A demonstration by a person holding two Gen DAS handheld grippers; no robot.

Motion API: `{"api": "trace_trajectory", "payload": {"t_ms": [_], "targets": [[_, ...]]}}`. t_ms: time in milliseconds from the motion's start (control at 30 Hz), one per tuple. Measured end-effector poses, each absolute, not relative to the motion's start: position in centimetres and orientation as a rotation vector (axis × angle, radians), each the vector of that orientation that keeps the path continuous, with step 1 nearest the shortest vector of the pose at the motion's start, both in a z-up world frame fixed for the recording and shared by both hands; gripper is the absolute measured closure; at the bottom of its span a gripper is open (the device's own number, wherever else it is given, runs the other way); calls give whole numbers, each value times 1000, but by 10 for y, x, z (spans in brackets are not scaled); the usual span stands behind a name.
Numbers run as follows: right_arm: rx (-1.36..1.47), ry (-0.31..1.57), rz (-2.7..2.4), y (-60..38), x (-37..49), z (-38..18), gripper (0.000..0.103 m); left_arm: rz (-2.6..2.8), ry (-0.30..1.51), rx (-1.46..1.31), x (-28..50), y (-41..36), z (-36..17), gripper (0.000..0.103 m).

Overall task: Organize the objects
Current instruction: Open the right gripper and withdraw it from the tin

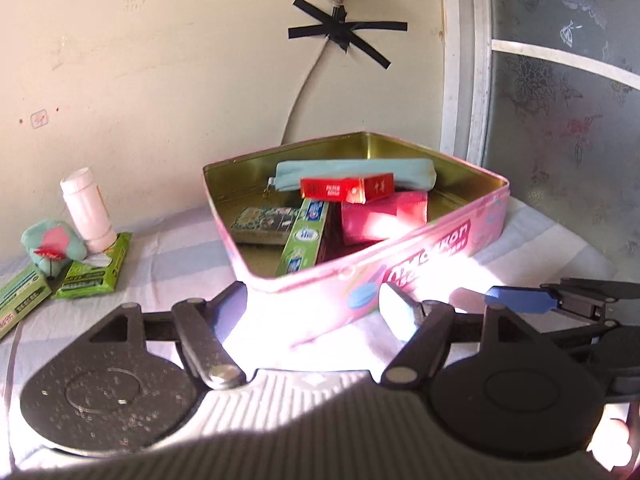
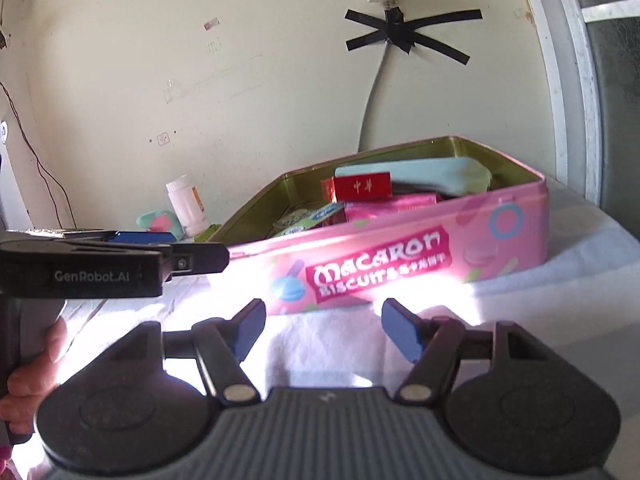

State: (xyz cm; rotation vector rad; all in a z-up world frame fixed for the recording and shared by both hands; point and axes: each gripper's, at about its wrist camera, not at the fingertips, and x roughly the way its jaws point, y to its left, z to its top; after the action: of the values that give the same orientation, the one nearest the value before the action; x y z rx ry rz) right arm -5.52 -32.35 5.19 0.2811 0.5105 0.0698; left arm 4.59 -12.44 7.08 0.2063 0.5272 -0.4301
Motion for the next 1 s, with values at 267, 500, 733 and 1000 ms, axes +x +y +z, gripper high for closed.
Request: {"api": "trace_trajectory", "payload": {"t_ms": [267,500,733,1000], "targets": [[219,584,88,-290,-54,37,37,-318,592,229,37,-92,45,28],[146,634,151,-248,-42,36,37,-240,640,235,49,-55,28,27],[69,663,242,-192,-17,37,36,-166,656,198,64,-9,24,25],[-21,695,359,-123,26,37,36,-86,649,188,85,49,27,21]]}}
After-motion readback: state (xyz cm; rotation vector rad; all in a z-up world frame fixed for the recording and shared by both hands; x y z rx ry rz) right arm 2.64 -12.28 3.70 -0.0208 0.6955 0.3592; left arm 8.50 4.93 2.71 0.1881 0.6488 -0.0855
